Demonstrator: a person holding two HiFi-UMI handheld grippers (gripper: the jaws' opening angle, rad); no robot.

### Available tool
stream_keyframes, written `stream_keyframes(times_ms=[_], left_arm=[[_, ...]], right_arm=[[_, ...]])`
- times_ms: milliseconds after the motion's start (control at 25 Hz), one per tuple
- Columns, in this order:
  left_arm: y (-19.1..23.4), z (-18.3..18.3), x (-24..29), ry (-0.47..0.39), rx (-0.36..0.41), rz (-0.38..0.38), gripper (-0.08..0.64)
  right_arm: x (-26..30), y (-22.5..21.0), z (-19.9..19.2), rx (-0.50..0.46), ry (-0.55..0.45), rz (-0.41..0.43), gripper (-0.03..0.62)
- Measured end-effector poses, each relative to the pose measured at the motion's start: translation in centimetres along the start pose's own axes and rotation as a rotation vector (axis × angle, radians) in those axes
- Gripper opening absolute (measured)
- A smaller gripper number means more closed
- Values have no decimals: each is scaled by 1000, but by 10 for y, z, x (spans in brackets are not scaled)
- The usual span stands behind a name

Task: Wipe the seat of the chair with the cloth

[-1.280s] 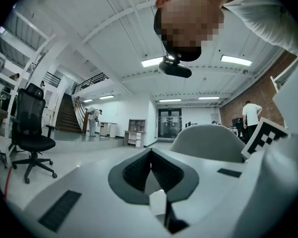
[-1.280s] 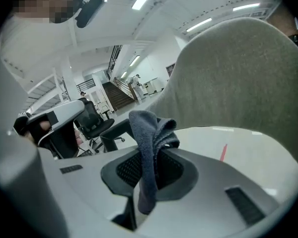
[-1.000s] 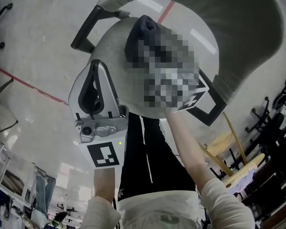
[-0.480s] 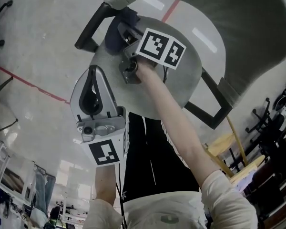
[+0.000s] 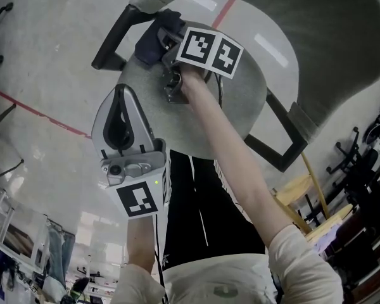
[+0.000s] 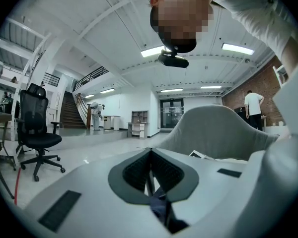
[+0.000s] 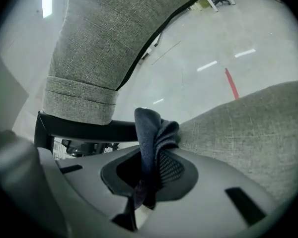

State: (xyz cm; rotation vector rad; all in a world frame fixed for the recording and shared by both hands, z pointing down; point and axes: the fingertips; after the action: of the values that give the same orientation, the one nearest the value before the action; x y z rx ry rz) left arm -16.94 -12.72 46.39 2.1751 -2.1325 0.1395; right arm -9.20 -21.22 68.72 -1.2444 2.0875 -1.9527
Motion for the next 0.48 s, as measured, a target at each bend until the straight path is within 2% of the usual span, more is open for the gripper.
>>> stream_keyframes(times_ms=[200, 480], left_arm=[[-2, 6, 5, -1, 1, -15, 15], [-11, 4, 4, -6, 32, -50, 15]], right_arm=[[-7, -2, 1, -57, 30, -50, 57], [-49, -31, 9, -76, 15, -120, 57]])
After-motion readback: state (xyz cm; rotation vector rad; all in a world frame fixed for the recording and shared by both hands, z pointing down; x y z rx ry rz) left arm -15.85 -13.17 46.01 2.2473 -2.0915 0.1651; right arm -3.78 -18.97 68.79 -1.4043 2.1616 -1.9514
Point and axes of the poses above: the fingertips, and each gripper's own axes: x forward along the fingers, y to its left, z out of its top, and after that the axes turned 11 degrees about z, right-handed
